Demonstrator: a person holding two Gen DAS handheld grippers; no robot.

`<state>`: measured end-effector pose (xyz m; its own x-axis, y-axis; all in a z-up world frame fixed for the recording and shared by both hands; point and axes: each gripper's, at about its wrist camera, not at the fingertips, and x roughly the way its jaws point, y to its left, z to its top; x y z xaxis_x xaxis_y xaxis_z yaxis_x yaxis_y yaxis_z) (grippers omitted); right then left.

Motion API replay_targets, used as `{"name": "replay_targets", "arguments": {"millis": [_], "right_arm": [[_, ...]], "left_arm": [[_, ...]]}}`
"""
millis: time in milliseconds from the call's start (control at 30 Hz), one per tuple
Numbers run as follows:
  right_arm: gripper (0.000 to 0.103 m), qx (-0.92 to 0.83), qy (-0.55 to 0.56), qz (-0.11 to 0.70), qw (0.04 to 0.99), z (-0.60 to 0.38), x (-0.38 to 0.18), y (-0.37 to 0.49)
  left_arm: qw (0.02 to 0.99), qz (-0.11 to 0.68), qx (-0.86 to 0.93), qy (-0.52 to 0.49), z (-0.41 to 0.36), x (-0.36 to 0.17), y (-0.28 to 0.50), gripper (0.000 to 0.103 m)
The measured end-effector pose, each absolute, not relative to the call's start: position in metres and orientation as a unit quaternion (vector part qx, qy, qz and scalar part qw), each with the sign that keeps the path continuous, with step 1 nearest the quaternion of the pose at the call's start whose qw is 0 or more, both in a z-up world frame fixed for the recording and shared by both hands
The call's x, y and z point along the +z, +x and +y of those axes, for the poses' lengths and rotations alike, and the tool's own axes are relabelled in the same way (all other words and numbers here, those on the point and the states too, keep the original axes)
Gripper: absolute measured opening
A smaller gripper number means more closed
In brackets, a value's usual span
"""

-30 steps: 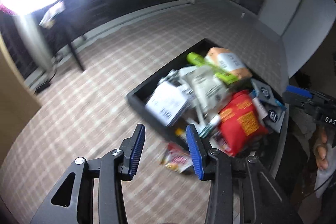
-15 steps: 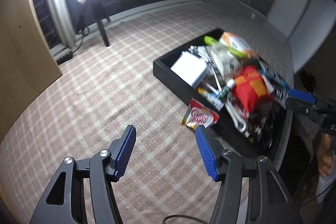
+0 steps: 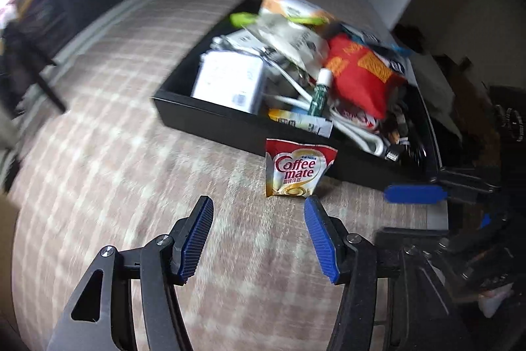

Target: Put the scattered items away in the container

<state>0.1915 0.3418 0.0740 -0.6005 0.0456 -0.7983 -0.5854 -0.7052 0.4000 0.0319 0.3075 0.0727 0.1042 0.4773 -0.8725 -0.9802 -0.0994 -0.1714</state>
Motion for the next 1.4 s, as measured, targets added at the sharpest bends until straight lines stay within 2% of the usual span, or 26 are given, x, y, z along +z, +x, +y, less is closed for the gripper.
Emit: {"name": "replay_targets", "arguments": {"millis": [100, 200, 367, 400, 500, 600, 667, 800, 1033, 1167, 1200, 1233, 1300, 1367, 1400], "right_arm": [[0.033, 0.823, -0.401, 0.337, 0.221, 0.347, 0.065, 0.182], [0.031, 0.812, -0.395, 0.352, 0.244, 0.355, 0.057, 0.174], [0.025, 0.794, -0.407, 0.360, 0.271, 0.364, 0.044, 0.163], [0.023, 0.793, -0.410, 0.358, 0.273, 0.365, 0.043, 0.162], [0.022, 0.795, -0.414, 0.347, 0.276, 0.364, 0.043, 0.157], [0.017, 0.798, -0.414, 0.339, 0.276, 0.367, 0.043, 0.154], [0.013, 0.798, -0.413, 0.342, 0.276, 0.370, 0.043, 0.152], [0.011, 0.799, -0.405, 0.363, 0.259, 0.372, 0.046, 0.156], [0.011, 0.821, -0.381, 0.349, 0.244, 0.369, 0.083, 0.163], [0.011, 0.831, -0.360, 0.342, 0.251, 0.386, 0.109, 0.164], [0.012, 0.834, -0.355, 0.332, 0.262, 0.394, 0.117, 0.166], [0.013, 0.835, -0.352, 0.317, 0.279, 0.402, 0.126, 0.167], [0.020, 0.829, -0.362, 0.301, 0.302, 0.415, 0.135, 0.164], [0.022, 0.830, -0.350, 0.297, 0.316, 0.422, 0.145, 0.164], [0.029, 0.832, -0.346, 0.292, 0.320, 0.423, 0.149, 0.168]], "left_arm": [[0.629, 0.303, 0.572, -0.430, 0.322, 0.057, 0.026, 0.049], [0.648, 0.310, 0.547, -0.430, 0.336, 0.044, 0.020, 0.046], [0.676, 0.306, 0.520, -0.423, 0.351, 0.034, 0.018, 0.035], [0.682, 0.305, 0.515, -0.421, 0.353, 0.033, 0.019, 0.030], [0.699, 0.295, 0.498, -0.420, 0.356, 0.032, 0.023, 0.028], [0.711, 0.287, 0.485, -0.421, 0.357, 0.031, 0.029, 0.018], [0.710, 0.290, 0.489, -0.416, 0.356, 0.033, 0.033, 0.018], [0.706, 0.277, 0.495, -0.424, 0.349, 0.039, 0.031, 0.005], [0.709, 0.273, 0.519, -0.392, 0.342, 0.084, 0.041, 0.005], [0.708, 0.259, 0.538, -0.376, 0.367, 0.114, 0.038, 0.006], [0.701, 0.253, 0.550, -0.377, 0.377, 0.119, 0.038, 0.011], [0.691, 0.251, 0.561, -0.380, 0.387, 0.123, 0.039, 0.023], [0.677, 0.249, 0.580, -0.378, 0.398, 0.128, 0.035, 0.035], [0.666, 0.251, 0.596, -0.370, 0.401, 0.130, 0.035, 0.035], [0.661, 0.250, 0.602, -0.372, 0.398, 0.131, 0.031, 0.035]]}}
